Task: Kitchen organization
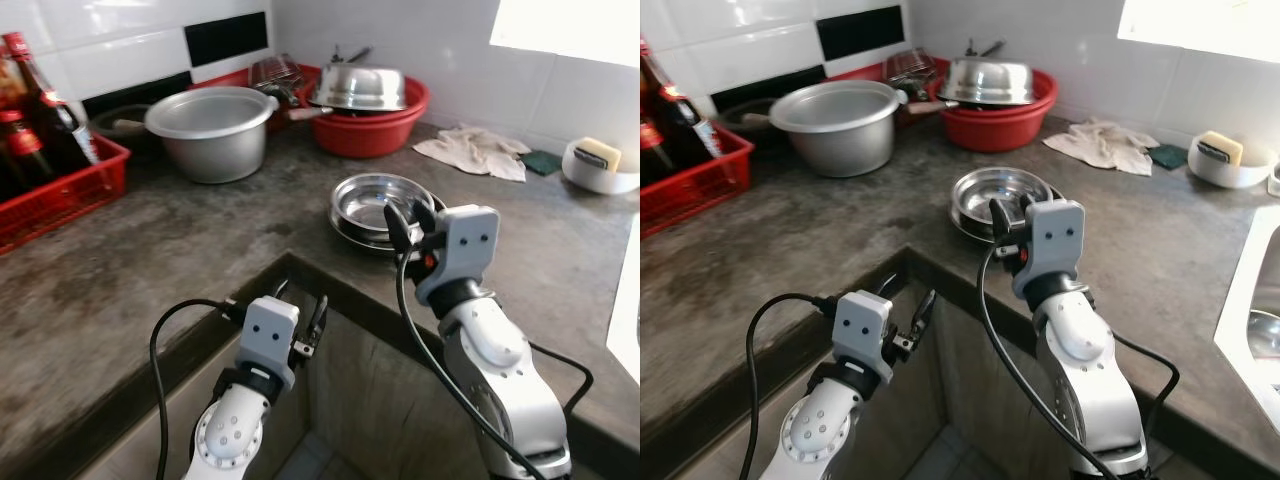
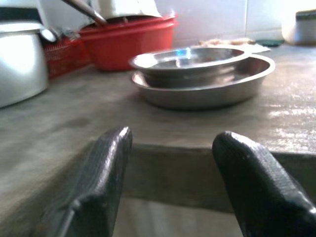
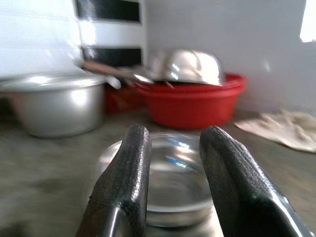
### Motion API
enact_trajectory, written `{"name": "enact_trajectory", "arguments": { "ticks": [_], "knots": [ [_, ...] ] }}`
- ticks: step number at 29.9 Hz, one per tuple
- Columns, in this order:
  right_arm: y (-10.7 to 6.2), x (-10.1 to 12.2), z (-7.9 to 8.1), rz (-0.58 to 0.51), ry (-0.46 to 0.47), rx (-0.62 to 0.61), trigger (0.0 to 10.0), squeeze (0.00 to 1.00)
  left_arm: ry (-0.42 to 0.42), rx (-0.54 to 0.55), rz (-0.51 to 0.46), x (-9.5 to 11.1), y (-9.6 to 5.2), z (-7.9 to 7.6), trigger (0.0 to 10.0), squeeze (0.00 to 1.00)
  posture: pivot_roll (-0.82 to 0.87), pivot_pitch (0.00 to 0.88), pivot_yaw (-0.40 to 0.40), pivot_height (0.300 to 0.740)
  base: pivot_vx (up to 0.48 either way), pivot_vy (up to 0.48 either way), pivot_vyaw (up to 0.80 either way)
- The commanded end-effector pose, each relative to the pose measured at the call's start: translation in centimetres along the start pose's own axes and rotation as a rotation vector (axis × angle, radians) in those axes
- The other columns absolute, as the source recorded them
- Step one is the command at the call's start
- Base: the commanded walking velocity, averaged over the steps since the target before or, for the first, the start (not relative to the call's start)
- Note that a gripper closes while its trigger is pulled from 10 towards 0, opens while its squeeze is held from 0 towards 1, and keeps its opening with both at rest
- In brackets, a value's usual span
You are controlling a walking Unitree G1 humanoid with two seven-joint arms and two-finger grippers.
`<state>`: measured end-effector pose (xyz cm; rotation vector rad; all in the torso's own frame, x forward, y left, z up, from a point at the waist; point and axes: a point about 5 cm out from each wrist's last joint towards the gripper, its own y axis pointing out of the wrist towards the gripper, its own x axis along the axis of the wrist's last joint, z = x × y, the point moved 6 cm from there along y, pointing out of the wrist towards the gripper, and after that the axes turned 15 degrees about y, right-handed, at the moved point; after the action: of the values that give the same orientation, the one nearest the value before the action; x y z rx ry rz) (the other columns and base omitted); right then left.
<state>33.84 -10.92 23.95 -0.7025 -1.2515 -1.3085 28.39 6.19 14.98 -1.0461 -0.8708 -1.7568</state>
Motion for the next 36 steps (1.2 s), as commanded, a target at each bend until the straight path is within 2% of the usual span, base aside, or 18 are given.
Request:
{"name": "enact_trajectory", "arguments": {
  "ticks": [1,5,6,11,12,15,17,19,23,29,32,36],
  "knots": [
    [0.5,0.1,-0.3,0.012,0.026,-0.011,10.0,0.0,0.009,-0.011,0.015,-0.3,-0.2,-0.2,10.0,0.0,0.01,0.056,-0.018,0.74,0.0,0.0,0.0],
    [1.4,0.0,-0.8,0.042,0.033,-0.014,10.0,0.0,-0.001,-0.026,0.026,-0.7,-0.5,-0.6,10.0,0.0,0.01,0.058,-0.021,0.74,0.0,0.0,0.0],
    [1.7,0.0,-0.9,0.051,0.036,-0.007,10.0,1.0,0.004,-0.036,0.034,-0.9,-0.6,-0.9,10.0,0.0,0.01,0.059,-0.022,0.74,0.0,0.0,0.0],
    [3.5,-1.1,-1.6,0.18,0.034,-0.017,10.0,1.0,-0.003,-0.054,0.043,-1.0,-0.7,-1.5,10.0,0.0,0.01,0.061,-0.035,0.74,0.0,0.0,0.0],
    [4.3,-1.2,-2.2,0.205,-0.004,-0.052,10.0,0.0,-0.003,-0.054,0.047,-1.1,-0.8,-1.6,10.0,0.0,0.01,0.061,-0.035,0.74,0.0,0.0,0.0],
    [4.5,-1.0,-2.5,0.207,-0.032,-0.072,10.0,0.0,-0.003,-0.054,0.045,-1.1,-0.8,-1.6,10.0,0.0,0.01,0.06,-0.036,0.74,0.0,0.0,0.0],
    [5.4,-0.7,-2.9,0.201,-0.04,-0.103,10.0,0.0,0.022,-0.061,0.042,-1.4,-0.8,-1.8,10.0,0.0,0.02,0.06,-0.04,0.74,0.0,0.0,0.0],
    [6.3,-0.5,-3.0,0.214,-0.012,-0.119,10.0,0.0,0.011,-0.082,0.037,-1.1,-0.8,-2.2,10.0,0.0,0.01,0.06,-0.041,0.74,0.0,0.0,0.0],
    [6.7,-1.0,-4.0,0.282,0.051,-0.175,10.0,0.0,-0.006,-0.111,0.02,-0.6,-0.8,-2.8,10.0,0.0,0.02,0.057,-0.044,0.74,0.0,0.0,0.0],
    [7.4,-1.0,-5.2,0.327,0.074,-0.223,10.0,0.0,-0.015,-0.106,0.026,-0.6,-0.9,-2.8,10.0,0.0,0.03,0.057,-0.05,0.74,0.0,0.0,0.0],
    [7.7,-1.6,-6.7,0.409,0.071,-0.281,10.0,0.0,-0.024,-0.111,0.008,-0.4,-0.9,-3.0,10.0,0.0,0.03,0.05,-0.049,0.74,0.0,0.0,0.0],
    [8.2,-1.0,-7.8,0.406,0.076,-0.307,10.0,0.0,-0.045,-0.125,-0.018,0.2,-0.9,-3.2,10.0,0.0,0.03,0.048,-0.05,0.74,0.0,0.0,0.0]
  ]
}}
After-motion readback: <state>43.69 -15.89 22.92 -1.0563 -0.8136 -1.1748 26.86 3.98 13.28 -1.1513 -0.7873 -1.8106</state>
